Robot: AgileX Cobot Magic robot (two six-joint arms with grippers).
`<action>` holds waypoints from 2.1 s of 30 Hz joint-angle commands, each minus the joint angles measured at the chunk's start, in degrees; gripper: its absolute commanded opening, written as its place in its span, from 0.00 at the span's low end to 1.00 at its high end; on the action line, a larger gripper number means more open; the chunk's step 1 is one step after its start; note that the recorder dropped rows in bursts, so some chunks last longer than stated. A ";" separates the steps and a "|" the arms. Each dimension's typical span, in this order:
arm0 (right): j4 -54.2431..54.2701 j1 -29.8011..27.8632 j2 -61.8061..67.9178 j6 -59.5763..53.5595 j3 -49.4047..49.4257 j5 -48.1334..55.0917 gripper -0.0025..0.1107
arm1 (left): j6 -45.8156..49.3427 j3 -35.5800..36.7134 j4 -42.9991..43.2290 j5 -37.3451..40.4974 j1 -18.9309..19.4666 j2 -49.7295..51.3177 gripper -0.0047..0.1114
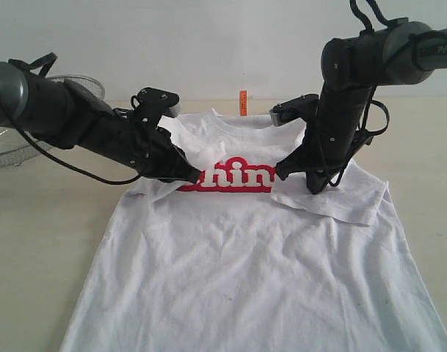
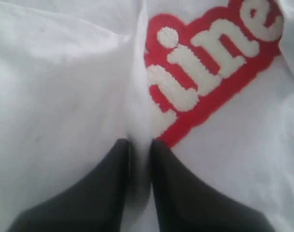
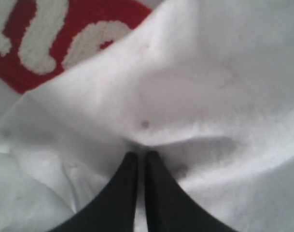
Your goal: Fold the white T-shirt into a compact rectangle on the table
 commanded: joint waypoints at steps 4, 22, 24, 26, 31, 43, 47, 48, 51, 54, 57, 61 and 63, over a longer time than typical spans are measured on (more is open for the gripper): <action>-0.43 -0.03 -0.41 -0.57 -0.12 0.69 0.04 | -4.57 -4.30 -4.09 10.68 -0.32 -0.51 0.61; -2.06 -0.03 -5.33 0.03 -0.12 7.48 0.02 | -24.03 -2.01 29.42 12.93 2.92 -4.16 0.08; -2.06 -0.03 -7.61 0.03 -0.12 7.88 0.02 | -21.88 -1.11 28.01 14.99 2.60 -3.80 0.08; -2.06 -0.03 -10.04 0.18 -0.12 8.22 0.02 | -20.11 0.01 26.11 15.27 2.15 -3.39 0.08; -2.06 -0.03 -15.55 1.08 -0.12 11.15 0.02 | -9.57 0.97 17.63 16.65 -0.47 -2.31 0.08; -2.48 -0.03 -35.84 6.34 11.28 15.79 0.02 | -40.40 9.69 43.68 21.33 -1.72 -15.93 0.08; -4.41 -0.13 -46.63 13.79 26.63 13.63 0.02 | -44.21 18.87 36.53 13.76 -1.72 -24.99 0.08; -4.90 -0.13 -49.18 15.80 30.70 12.35 0.02 | -46.51 22.06 34.98 11.20 -1.72 -27.30 0.08; -7.00 -0.13 -54.72 20.83 41.62 11.08 0.02 | -51.41 29.25 34.85 6.03 -1.72 -30.60 0.08; -9.21 -0.13 -57.79 22.35 50.97 9.98 0.02 | -53.29 35.63 34.85 3.14 -1.72 -31.67 0.08; -8.67 -0.13 -58.21 22.50 57.71 7.61 0.02 | -53.29 40.06 33.28 1.23 -1.72 -31.68 0.08; -7.55 -0.13 -58.00 23.00 61.86 5.13 0.08 | -53.29 43.28 32.87 -1.48 -1.72 -31.79 0.08; -5.36 -0.13 -57.74 23.00 61.77 4.54 0.19 | -53.29 44.18 32.47 -1.48 -1.72 -31.91 0.08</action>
